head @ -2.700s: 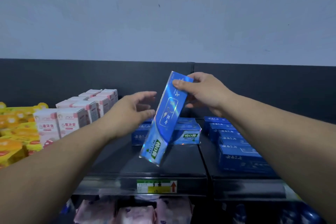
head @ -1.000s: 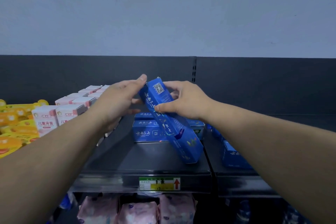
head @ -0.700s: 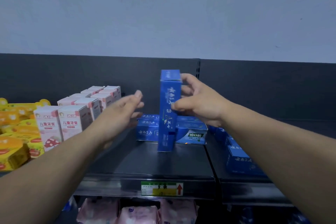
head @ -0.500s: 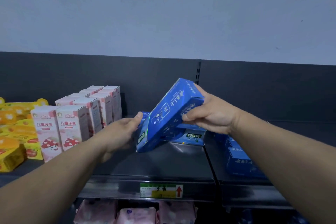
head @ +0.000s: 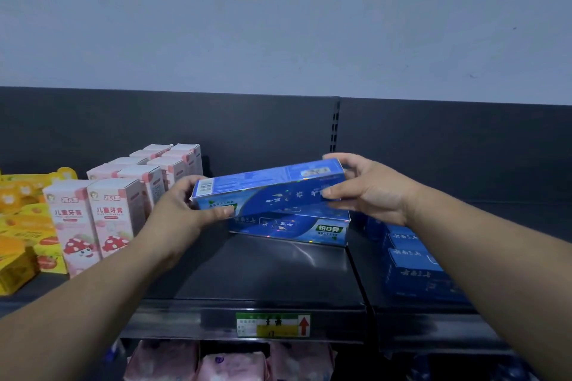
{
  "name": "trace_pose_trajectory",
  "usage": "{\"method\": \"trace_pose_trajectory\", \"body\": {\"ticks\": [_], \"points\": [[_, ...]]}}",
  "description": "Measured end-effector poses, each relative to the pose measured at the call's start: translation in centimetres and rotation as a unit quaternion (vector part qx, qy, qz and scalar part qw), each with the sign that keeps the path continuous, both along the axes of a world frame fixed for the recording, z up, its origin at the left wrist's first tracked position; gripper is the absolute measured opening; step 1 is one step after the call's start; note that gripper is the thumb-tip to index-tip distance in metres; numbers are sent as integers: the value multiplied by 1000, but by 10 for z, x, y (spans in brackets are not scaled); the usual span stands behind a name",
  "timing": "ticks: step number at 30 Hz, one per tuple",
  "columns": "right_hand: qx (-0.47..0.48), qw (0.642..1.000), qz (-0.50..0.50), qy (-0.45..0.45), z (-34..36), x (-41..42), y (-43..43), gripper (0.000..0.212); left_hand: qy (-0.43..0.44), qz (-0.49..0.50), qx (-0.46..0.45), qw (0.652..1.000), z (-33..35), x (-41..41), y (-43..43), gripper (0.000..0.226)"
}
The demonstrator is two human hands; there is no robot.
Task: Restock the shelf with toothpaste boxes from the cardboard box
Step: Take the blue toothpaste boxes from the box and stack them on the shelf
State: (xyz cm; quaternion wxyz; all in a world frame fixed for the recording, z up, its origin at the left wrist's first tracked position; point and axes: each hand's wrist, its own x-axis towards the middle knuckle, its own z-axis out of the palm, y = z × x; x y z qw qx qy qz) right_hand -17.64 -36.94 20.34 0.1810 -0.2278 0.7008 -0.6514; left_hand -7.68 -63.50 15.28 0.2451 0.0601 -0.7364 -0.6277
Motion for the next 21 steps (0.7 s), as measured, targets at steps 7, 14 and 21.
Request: {"method": "trace_pose_trajectory", "body": {"ticks": [7,14,21], "points": [[293,946,-21,138,3,5,-4,33,86,-92,141,982,22,6,11,34],[202,964,54,167,14,30,-41,50,127,-88,99,983,59,-2,30,39],[65,996,37,48,-1,32,-52,32,92,-129,-8,987,50,-9,41,57]]}}
